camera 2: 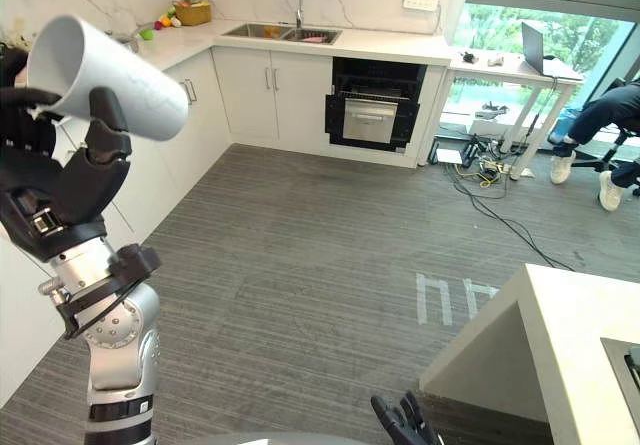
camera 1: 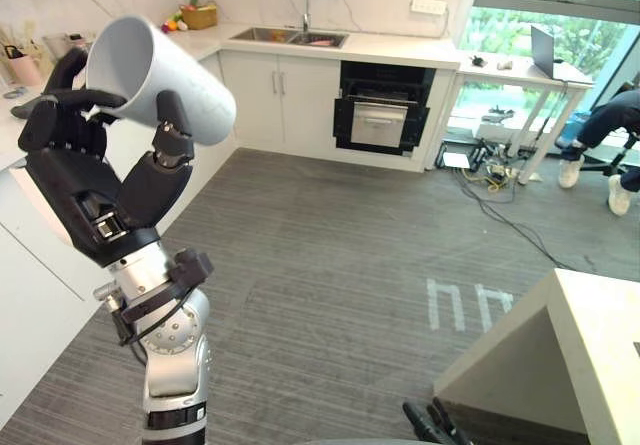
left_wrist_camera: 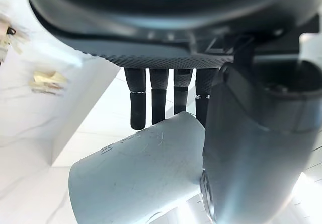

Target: Walk over to the sink, pick up the cup, carry it to the dishwasher, place the cup inside the dishwasher, then close the dishwasher door

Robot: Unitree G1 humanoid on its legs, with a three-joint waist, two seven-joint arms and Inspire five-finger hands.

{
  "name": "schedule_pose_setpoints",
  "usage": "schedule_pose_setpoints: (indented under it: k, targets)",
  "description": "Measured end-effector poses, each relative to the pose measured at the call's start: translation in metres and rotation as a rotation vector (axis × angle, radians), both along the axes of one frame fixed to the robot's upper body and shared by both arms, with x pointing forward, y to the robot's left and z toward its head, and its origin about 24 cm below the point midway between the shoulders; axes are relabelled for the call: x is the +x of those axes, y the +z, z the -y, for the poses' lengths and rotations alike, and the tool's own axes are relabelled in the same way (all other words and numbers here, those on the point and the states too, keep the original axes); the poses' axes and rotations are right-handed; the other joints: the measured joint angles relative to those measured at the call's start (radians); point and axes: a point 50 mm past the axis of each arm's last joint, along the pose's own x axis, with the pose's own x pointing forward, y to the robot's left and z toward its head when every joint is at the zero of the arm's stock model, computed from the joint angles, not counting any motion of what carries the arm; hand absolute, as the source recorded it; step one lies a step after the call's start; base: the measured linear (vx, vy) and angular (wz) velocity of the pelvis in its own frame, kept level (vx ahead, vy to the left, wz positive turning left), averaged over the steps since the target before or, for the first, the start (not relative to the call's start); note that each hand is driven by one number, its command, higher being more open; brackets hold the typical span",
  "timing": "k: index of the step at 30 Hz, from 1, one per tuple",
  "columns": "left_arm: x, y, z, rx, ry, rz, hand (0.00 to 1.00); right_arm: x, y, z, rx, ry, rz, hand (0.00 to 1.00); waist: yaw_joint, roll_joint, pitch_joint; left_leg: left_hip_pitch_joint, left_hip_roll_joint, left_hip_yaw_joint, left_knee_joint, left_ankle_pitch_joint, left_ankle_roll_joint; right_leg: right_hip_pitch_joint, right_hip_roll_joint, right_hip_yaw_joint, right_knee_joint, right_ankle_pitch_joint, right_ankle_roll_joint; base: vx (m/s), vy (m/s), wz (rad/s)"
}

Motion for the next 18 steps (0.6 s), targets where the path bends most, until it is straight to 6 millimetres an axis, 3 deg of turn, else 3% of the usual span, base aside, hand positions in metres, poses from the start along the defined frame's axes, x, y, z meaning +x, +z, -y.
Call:
schedule_pose_setpoints:
  k: [2, 3, 4, 6, 8, 10, 11, 12, 13, 14, 15, 16, 18]
  targets:
    - [-0.008, 0.002, 0.0, 0.007, 0.004, 0.01, 0.0, 0.006, 0.001, -0.001, -0.002, 0.044, 0.014, 1.0, 0.015, -0.001, 0.009, -0.095, 0.032, -0.005, 0.236, -0.034, -0.011, -0.005, 0.005, -0.01, 0.054, -0.04, -0.013, 0.01, 0.027, 0.19]
    - [-0.01, 0.005, 0.001, 0.007, 0.003, 0.027, 0.0, 0.012, 0.003, 0.001, -0.012, 0.07, 0.031, 1.0, 0.016, 0.0, 0.035, -0.212, 0.061, -0.02, 0.472, 0.022, 0.036, -0.006, -0.002, -0.029, 0.092, -0.065, -0.015, 0.05, 0.04, 0.45]
    - [-0.012, 0.005, 0.0, 0.007, 0.005, 0.035, 0.0, 0.013, 0.004, 0.003, -0.019, 0.083, 0.036, 1.0, 0.016, -0.005, 0.058, -0.286, 0.093, -0.019, 0.626, 0.093, 0.048, 0.01, -0.014, -0.049, 0.106, -0.081, -0.023, 0.07, 0.06, 0.53]
    - [-0.013, 0.005, 0.001, 0.012, -0.001, 0.044, 0.0, 0.013, 0.004, 0.005, -0.023, 0.083, 0.039, 1.0, 0.009, -0.003, 0.097, -0.34, 0.122, -0.005, 0.692, 0.055, 0.053, 0.064, -0.037, -0.09, 0.102, -0.104, -0.02, 0.13, 0.127, 0.72]
    - [-0.014, 0.004, 0.002, 0.008, -0.004, 0.047, 0.0, 0.015, 0.006, 0.012, -0.043, 0.072, 0.051, 1.0, 0.008, -0.011, 0.125, -0.349, 0.13, 0.065, 0.571, 0.016, 0.05, 0.108, -0.083, -0.113, 0.104, -0.13, 0.003, 0.19, 0.163, 0.57]
    - [-0.015, 0.001, 0.003, -0.011, 0.0, 0.046, 0.0, 0.018, 0.01, 0.025, -0.078, 0.062, 0.08, 1.0, 0.011, -0.01, 0.129, -0.367, 0.082, 0.091, 0.321, 0.047, 0.013, 0.14, -0.151, -0.121, 0.103, -0.159, 0.043, 0.22, 0.221, 0.26]
    - [-0.015, 0.0, 0.002, -0.018, 0.008, 0.046, 0.0, 0.021, 0.012, 0.031, -0.094, 0.063, 0.093, 1.0, 0.011, -0.006, 0.131, -0.366, 0.055, 0.057, 0.17, 0.104, -0.015, 0.162, -0.174, -0.12, 0.092, -0.169, 0.06, 0.31, 0.3, 0.02]
    - [-0.017, -0.001, -0.001, -0.023, 0.027, 0.048, 0.0, 0.026, 0.015, 0.038, -0.116, 0.063, 0.11, 1.0, 0.013, 0.009, 0.138, -0.365, 0.045, -0.007, 0.025, 0.22, -0.056, 0.196, -0.184, -0.106, 0.062, -0.179, 0.077, 0.5, 0.476, -0.24]
    - [-0.018, -0.004, -0.005, -0.026, 0.053, 0.04, 0.0, 0.029, 0.015, 0.042, -0.129, 0.07, 0.11, 1.0, 0.018, 0.009, 0.137, -0.362, 0.027, -0.031, 0.04, 0.302, -0.057, 0.233, -0.195, -0.061, 0.031, -0.191, 0.094, 0.37, 0.355, -0.33]
    - [-0.018, -0.007, -0.008, -0.03, 0.067, 0.037, 0.0, 0.031, 0.015, 0.043, -0.133, 0.072, 0.112, 1.0, 0.021, 0.009, 0.136, -0.368, 0.004, -0.047, 0.078, 0.308, -0.036, 0.248, -0.207, -0.042, 0.018, -0.199, 0.102, 0.43, 0.39, -0.52]
    - [-0.019, -0.012, -0.015, -0.042, 0.103, 0.016, 0.0, 0.034, 0.015, 0.044, -0.135, 0.075, 0.111, 1.0, 0.031, 0.016, 0.127, -0.397, -0.019, -0.044, 0.18, 0.243, 0.052, 0.266, -0.228, -0.008, 0.014, -0.215, 0.111, 0.39, 0.316, -0.37]
    - [-0.018, -0.015, -0.017, -0.048, 0.114, 0.005, 0.0, 0.035, 0.014, 0.042, -0.131, 0.08, 0.108, 1.0, 0.028, 0.012, 0.122, -0.418, -0.024, -0.034, 0.231, 0.201, 0.07, 0.264, -0.239, 0.015, 0.029, -0.222, 0.119, 0.6, 0.464, -0.23]
    - [-0.015, -0.023, -0.023, -0.069, 0.099, -0.043, 0.0, 0.029, 0.007, 0.034, -0.098, 0.085, 0.061, 1.0, 0.019, -0.013, 0.109, -0.45, -0.068, -0.023, 0.368, 0.074, 0.103, 0.262, -0.287, 0.053, 0.105, -0.228, 0.167, 0.57, 0.393, 0.21]
